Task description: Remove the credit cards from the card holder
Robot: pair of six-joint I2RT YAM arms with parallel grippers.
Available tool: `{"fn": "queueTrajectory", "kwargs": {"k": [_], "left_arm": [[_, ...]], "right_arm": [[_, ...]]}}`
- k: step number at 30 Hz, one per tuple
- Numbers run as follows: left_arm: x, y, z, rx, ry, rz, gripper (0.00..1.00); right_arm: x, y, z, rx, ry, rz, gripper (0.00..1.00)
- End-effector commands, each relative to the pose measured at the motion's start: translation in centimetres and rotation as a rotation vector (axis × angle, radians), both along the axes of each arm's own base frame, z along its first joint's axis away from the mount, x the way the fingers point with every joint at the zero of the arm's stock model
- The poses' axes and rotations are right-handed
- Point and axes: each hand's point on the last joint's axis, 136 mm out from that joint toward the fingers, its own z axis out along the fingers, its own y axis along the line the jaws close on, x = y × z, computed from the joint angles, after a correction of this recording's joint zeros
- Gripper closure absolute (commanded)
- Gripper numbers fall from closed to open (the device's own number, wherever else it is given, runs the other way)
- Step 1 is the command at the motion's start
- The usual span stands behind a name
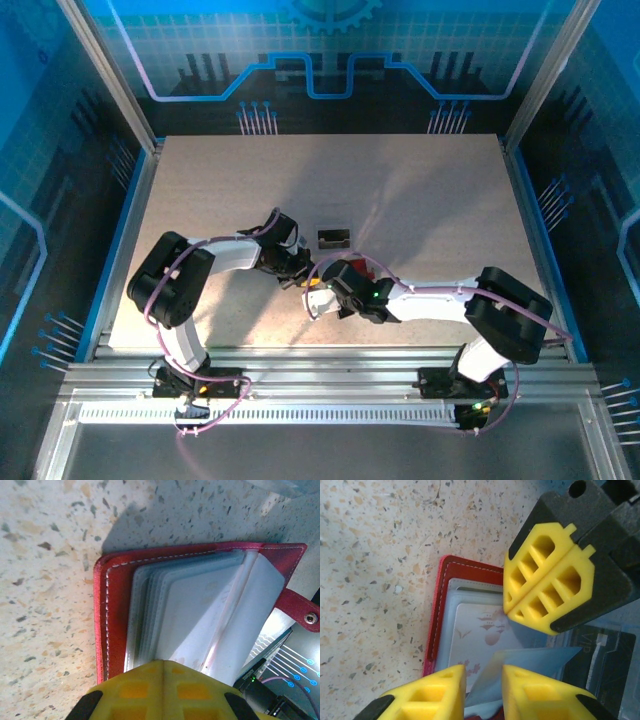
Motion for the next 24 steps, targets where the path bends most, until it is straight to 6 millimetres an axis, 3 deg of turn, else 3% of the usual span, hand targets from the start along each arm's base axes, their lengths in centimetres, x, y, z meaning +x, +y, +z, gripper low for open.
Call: {"fn": "queueTrajectory", "kwargs": {"k": [1,24], "left_arm": [[-1.6,0.8,-1.5,0.052,0.058,-0.008,1.00],[-1.4,0.7,-1.2,0.055,0.055,-0.017,1.00]], "right_arm": [[0.3,-0.4,0.9,0.032,0.007,-0.038,0.74],[0.5,-2.7,2.4,0.125,0.002,-0.229,0.65]]}}
